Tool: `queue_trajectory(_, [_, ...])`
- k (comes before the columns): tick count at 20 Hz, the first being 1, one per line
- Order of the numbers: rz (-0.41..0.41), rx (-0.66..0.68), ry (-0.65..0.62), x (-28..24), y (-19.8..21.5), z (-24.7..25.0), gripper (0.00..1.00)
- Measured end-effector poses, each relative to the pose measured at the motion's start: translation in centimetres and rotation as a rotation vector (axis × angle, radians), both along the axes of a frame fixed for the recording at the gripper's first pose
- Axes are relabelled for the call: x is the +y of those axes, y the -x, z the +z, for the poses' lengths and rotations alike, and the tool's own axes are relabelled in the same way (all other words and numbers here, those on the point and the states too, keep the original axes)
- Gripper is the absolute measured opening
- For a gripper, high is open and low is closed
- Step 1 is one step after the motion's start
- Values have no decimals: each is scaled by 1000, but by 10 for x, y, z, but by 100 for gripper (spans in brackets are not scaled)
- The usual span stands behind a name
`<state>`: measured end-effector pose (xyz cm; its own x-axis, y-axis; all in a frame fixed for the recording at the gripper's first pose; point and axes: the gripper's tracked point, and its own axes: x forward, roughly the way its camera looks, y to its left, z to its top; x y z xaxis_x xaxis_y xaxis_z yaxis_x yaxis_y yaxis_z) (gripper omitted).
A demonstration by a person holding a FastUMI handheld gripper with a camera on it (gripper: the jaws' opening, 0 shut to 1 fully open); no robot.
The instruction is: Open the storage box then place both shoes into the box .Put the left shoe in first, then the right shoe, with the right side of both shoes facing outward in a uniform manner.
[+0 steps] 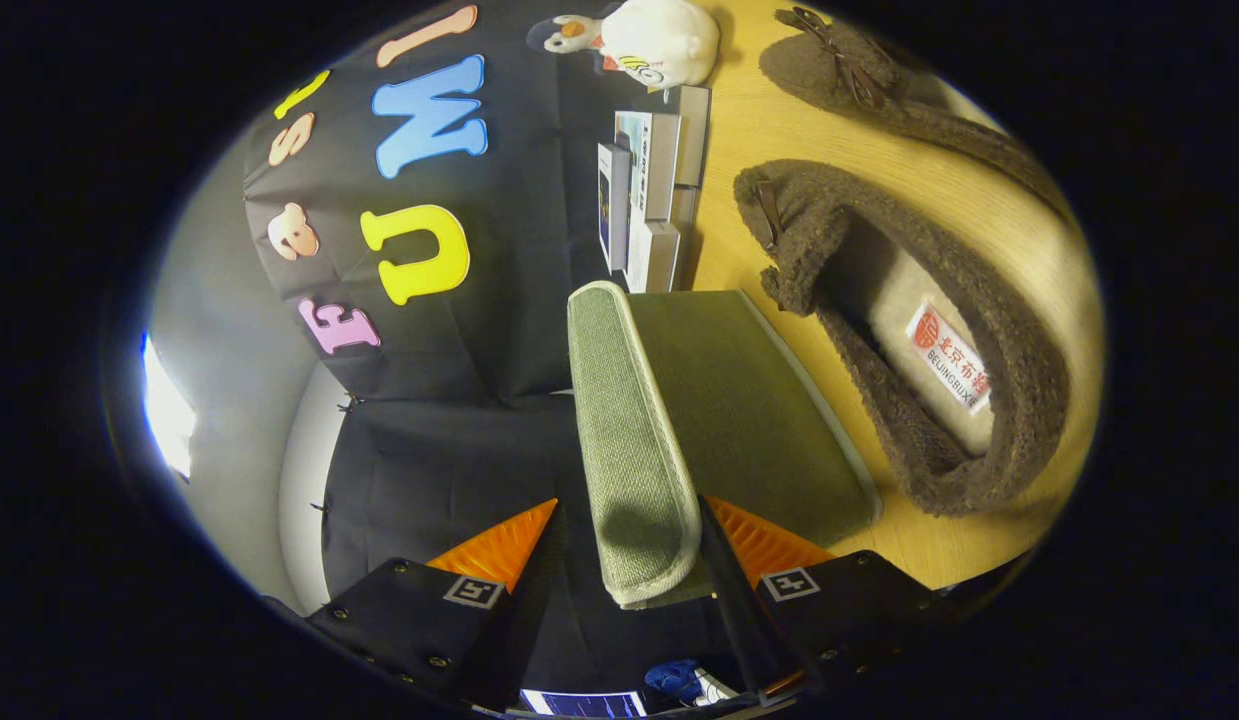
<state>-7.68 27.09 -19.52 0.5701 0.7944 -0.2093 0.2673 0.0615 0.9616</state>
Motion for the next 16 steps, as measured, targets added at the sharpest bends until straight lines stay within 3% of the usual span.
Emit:
queue_trajectory(3, [35, -2, 43, 4, -2, -5, 79])
queue_trajectory(5, [3, 11, 52, -1, -8, -8, 39])
queue_trajectory(7, [22, 2, 73, -5, -3, -7, 39])
queue_trajectory(8, [-9, -16, 57, 1, -7, -6, 39])
queue_trajectory(9, [-31, -4, 56, -9, -16, -2, 11])
queue_trajectory(11, [-18, -50, 72, -19, -12, 12, 8])
queue_trajectory(12, [8, -81, 74, -10, -14, 19, 0])
queue_trajectory(16, [47, -161, 134, -9, -19, 48, 0])
